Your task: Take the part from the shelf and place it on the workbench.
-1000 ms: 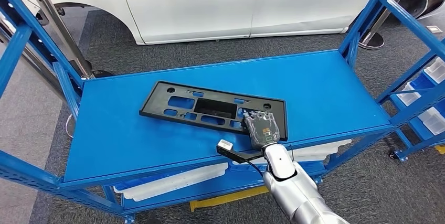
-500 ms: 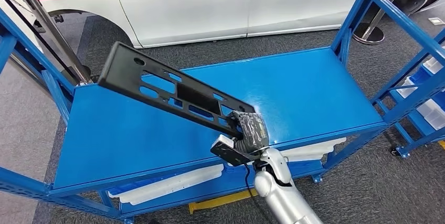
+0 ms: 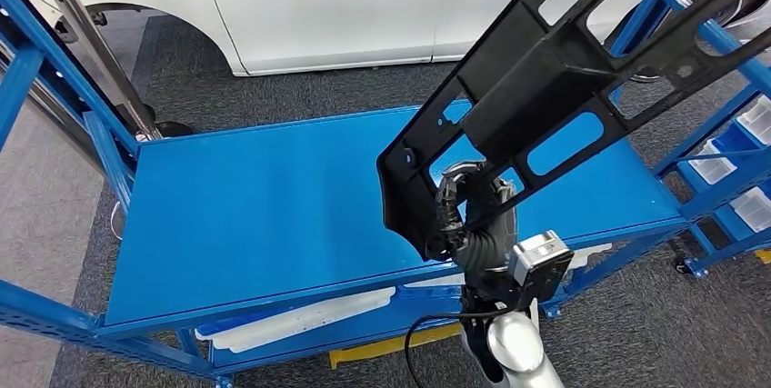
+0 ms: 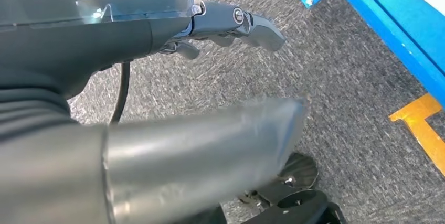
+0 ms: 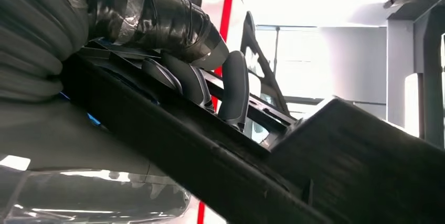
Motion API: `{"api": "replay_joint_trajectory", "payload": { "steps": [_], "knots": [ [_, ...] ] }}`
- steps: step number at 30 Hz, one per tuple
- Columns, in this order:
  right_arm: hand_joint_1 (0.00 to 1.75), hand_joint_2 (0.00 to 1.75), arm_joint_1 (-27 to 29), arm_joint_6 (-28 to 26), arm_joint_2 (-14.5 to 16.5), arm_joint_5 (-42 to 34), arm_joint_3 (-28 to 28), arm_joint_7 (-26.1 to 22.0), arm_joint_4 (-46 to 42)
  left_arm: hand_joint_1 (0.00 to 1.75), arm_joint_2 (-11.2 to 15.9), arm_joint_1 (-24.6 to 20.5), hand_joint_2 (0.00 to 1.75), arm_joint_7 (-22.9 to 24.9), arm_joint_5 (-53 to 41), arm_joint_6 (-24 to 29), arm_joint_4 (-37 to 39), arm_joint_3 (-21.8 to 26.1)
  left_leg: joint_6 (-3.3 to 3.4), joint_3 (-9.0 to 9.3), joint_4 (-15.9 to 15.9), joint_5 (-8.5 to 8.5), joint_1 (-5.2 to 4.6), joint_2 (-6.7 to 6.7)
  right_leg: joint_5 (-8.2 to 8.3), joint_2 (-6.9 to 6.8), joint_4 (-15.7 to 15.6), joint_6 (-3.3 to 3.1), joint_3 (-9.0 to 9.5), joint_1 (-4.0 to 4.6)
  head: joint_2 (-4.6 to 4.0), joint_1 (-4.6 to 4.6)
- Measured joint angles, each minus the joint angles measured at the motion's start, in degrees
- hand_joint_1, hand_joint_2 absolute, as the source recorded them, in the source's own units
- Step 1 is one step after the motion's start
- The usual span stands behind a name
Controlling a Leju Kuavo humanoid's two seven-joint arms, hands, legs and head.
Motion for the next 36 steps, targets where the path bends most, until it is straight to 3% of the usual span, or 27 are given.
{"api": "replay_joint_trajectory", "payload": {
  "steps": [2, 3, 5, 8, 10, 12, 13, 14, 15, 16, 18, 22, 24, 27, 28, 29, 30, 33, 34, 36],
  "knots": [
    [1.75, 1.75, 0.5, -0.1, -0.3, 0.0, 0.0, -0.1, -1.0, 0.00, 0.0, 0.0, 1.75, 0.0, 0.2, -0.4, 0.0, 0.1, -0.30, 0.26, 0.0, -0.27, -0.11, -0.02, 3.61, -0.07, -7.8, -0.48, 3.63, 0.19, 0.00, 0.00],
    [1.75, 1.75, 0.7, -0.3, -0.4, 0.0, 0.0, -0.1, -1.3, 0.00, 0.0, 0.0, 1.75, -0.1, 0.3, -0.5, 0.0, 0.2, -0.53, 0.27, 0.1, -0.35, -0.19, -0.03, 4.37, -0.09, -10.4, -0.68, 4.79, 0.35, 0.00, -0.01],
    [1.75, 1.75, 1.2, -0.9, -0.5, 0.1, 0.0, 0.3, -1.6, 0.00, 0.0, 0.0, 1.75, -0.3, 0.7, -0.7, 0.0, 0.3, -1.03, 0.25, 0.0, -0.43, -0.32, -0.03, 4.31, -0.05, -11.9, -0.97, 5.41, 0.70, 0.00, -0.02],
    [1.75, 1.75, 2.3, -1.2, -0.6, 0.4, -0.1, 1.3, -1.7, 0.00, 0.0, 0.0, 1.75, -0.3, 1.1, -0.6, 0.0, 0.7, -1.88, 0.04, 0.8, -1.39, -0.26, 0.01, 4.57, -0.04, -12.6, -1.86, 5.76, 0.39, 0.00, -0.03],
    [1.75, 1.75, 2.7, -1.1, -0.7, 0.8, -0.1, 1.5, -1.6, 0.00, 0.0, 0.0, 1.75, -0.1, 1.2, -0.5, 0.0, 0.9, -2.21, -2.17, 5.7, -4.34, -0.22, 0.00, 4.71, -0.14, -13.0, -2.51, 6.02, 0.26, 0.00, -0.05],
    [1.75, 1.75, 3.2, -1.1, -0.7, 1.2, -0.1, 1.5, -1.3, 0.00, 0.0, 0.1, 1.75, -0.1, 1.4, -0.5, 0.0, 1.2, -2.47, -5.49, 12.7, -7.41, -0.23, 0.00, 4.67, -0.17, -12.9, -2.86, 6.02, 0.42, 0.00, -0.05],
    [1.75, 1.75, 3.5, -1.1, -0.7, 1.4, -0.1, 1.5, -1.1, 0.00, 0.1, 0.2, 1.75, 0.0, 1.5, -0.5, 0.0, 1.4, -2.54, -6.43, 14.6, -7.76, -0.23, 0.00, 4.65, -0.15, -12.7, -2.92, 6.01, 0.50, 0.00, -0.05],
    [1.75, 1.75, 3.9, -1.0, -0.8, 1.6, -0.1, 1.5, -0.9, 0.00, 0.1, 0.3, 1.75, 0.2, 1.5, -0.6, 0.0, 1.5, -2.56, -6.49, 14.6, -7.12, -0.23, 0.00, 4.63, -0.11, -12.6, -2.96, 6.00, 0.55, 0.00, -0.05],
    [1.75, 1.75, 4.3, -0.9, -0.9, 1.8, -0.1, 1.5, -0.7, 0.00, 0.1, 0.3, 1.75, 0.3, 1.6, -0.6, 0.0, 1.6, -2.49, -5.45, 12.4, -5.46, -0.23, 0.00, 4.57, -0.02, -12.4, -2.93, 5.98, 0.58, 0.00, -0.05],
    [1.75, 1.75, 4.6, -0.8, -0.9, 1.8, -0.1, 1.5, -0.6, 0.00, 0.1, 0.3, 1.75, 0.3, 1.6, -0.7, 0.0, 1.6, -2.31, -3.62, 8.6, -3.40, -0.25, -0.02, 4.48, 0.08, -12.2, -2.86, 5.95, 0.58, 0.00, -0.05],
    [1.75, 1.75, 4.8, -0.6, -1.0, 1.9, -0.1, 1.4, -0.4, 0.00, 0.2, 0.2, 1.75, 0.3, 1.7, -0.8, 0.0, 1.7, -1.77, -0.51, 2.1, -0.86, -0.50, -0.11, 4.37, 0.24, -11.8, -2.53, 5.72, 0.70, 0.00, -0.03],
    [1.75, 1.75, 5.4, -0.2, -1.1, 2.3, -0.1, 0.9, -0.4, 0.00, 0.3, 0.3, 1.75, 0.3, 1.8, -1.0, 0.0, 2.0, -0.65, 0.10, 0.0, 0.20, -0.74, -0.10, 4.71, 0.34, -11.6, -1.37, 5.39, 0.60, 0.00, -0.04],
    [1.75, 1.75, 5.7, 0.3, -1.2, 2.7, -0.2, 0.2, -0.4, 0.00, 0.3, 0.3, 1.75, 0.3, 1.7, -1.0, 0.0, 2.0, 0.23, -0.10, -0.6, 1.06, -0.47, 0.16, 2.59, 0.28, -9.7, -0.81, 4.66, 0.53, 0.00, -0.02],
    [1.75, 1.75, 6.3, 1.3, -1.5, 3.2, -0.4, -1.0, -0.4, 0.00, 0.3, 0.1, 1.75, 0.3, 1.6, -1.0, 0.0, 2.1, 0.73, -1.16, -0.8, 1.97, -0.48, 0.48, -4.10, 0.17, -0.1, -0.11, 1.35, 0.16, 0.00, 0.00],
    [1.75, 1.75, 6.5, 1.5, -1.6, 3.3, -0.4, -1.2, -0.4, 0.00, 0.3, 0.1, 1.75, 0.4, 1.6, -1.0, 0.0, 2.1, 0.68, -1.61, -0.6, 2.20, -0.50, 0.58, -5.22, 0.16, 2.4, 0.07, 0.77, 0.02, 0.00, 0.01],
    [1.75, 1.75, 6.7, 1.7, -1.7, 3.4, -0.4, -1.3, -0.4, 0.00, 0.3, 0.1, 1.75, 0.4, 1.6, -1.0, 0.0, 2.1, 0.59, -2.06, -0.5, 2.42, -0.51, 0.66, -5.24, 0.15, 3.0, 0.20, 1.17, -0.14, 0.00, 0.01],
    [1.75, 1.75, 6.9, 1.8, -1.8, 3.5, -0.4, -1.5, -0.4, 0.00, 0.3, 0.1, 1.75, 0.5, 1.6, -1.0, 0.0, 2.1, 0.46, -2.47, -0.4, 2.66, -0.50, 0.71, -4.26, 0.13, 1.4, 0.27, 2.71, -0.30, 0.00, 0.01],
    [1.75, 1.75, 7.3, 2.9, -2.0, 4.3, -0.5, -2.5, -0.4, 0.00, 0.3, 0.1, 1.75, 0.8, 1.6, -0.9, 0.0, 2.1, -0.28, -3.23, -0.1, 3.41, -0.54, 0.70, -0.71, 0.05, -9.8, 0.10, 10.31, -0.45, 0.00, -0.01],
    [1.75, 1.75, 7.7, 3.4, -2.1, 4.6, -0.6, -3.1, -0.5, 0.00, 0.3, 0.2, 1.75, 0.9, 1.6, -0.9, 0.0, 2.1, -0.65, -3.27, -0.1, 3.71, -0.55, 0.67, -0.22, 0.06, -12.1, -0.11, 11.60, -0.29, 0.00, -0.02],
    [1.75, 1.75, 8.4, 4.3, -2.1, 5.0, -0.8, -3.9, -0.6, 0.00, 0.3, 0.2, 1.75, 1.0, 1.6, -0.7, 0.0, 2.2, -1.50, -3.36, -0.3, 4.43, -0.46, 0.64, 0.37, 0.17, -12.8, -0.75, 11.61, 0.22, 0.00, -0.04]
  ]
}}
